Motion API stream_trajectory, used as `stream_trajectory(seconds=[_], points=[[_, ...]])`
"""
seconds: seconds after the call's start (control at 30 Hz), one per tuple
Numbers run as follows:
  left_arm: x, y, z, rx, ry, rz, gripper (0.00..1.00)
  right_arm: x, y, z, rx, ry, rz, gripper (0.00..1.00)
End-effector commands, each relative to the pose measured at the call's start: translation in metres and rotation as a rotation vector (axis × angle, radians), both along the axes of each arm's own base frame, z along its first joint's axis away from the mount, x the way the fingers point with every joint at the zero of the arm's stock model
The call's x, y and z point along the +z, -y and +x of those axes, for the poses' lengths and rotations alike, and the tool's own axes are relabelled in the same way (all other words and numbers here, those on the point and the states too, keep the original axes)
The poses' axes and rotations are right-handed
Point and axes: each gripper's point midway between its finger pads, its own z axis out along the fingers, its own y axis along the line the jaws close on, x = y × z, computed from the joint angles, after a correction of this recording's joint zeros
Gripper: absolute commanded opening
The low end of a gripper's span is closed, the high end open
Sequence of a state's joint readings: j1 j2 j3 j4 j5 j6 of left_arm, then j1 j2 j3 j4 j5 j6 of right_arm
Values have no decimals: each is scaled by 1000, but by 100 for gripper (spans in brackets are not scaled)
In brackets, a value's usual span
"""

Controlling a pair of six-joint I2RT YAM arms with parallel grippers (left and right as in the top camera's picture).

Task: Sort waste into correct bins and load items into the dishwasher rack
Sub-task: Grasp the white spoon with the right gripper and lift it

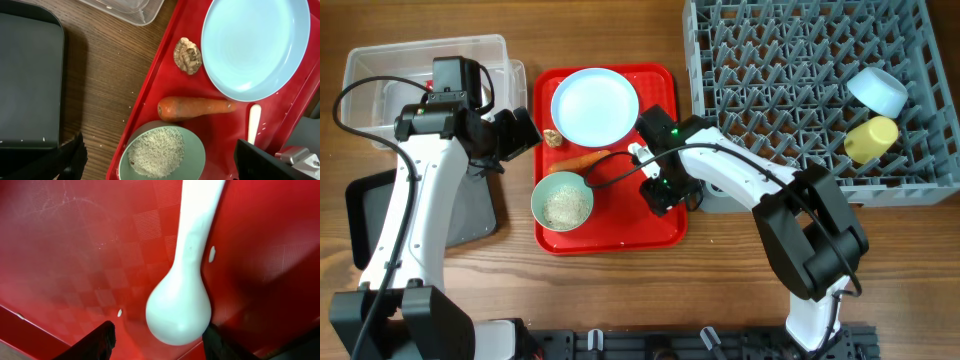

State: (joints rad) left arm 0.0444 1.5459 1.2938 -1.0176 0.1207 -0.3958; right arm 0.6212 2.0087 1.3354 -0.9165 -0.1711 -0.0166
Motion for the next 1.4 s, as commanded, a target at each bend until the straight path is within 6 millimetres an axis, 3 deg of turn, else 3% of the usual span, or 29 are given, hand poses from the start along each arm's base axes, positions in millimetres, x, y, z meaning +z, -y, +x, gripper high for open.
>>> stream_trajectory(seconds=[0.0, 0.17, 0.47, 1.2, 1.37], points=[[8, 1, 1, 8, 22, -10, 95, -12, 7, 5, -34, 13, -55, 59], [8, 1, 0, 8, 19, -10, 96, -12, 1, 13, -47, 47, -30, 54], [7, 1, -1, 8, 15, -10, 96, -12, 3, 11, -43, 37, -38, 38], [7, 1, -1, 8, 15, -10, 96, -13, 10, 7, -42, 27, -74, 30], [7, 1, -1, 8, 15, -10, 97, -13, 11, 6, -42, 24, -76, 17]])
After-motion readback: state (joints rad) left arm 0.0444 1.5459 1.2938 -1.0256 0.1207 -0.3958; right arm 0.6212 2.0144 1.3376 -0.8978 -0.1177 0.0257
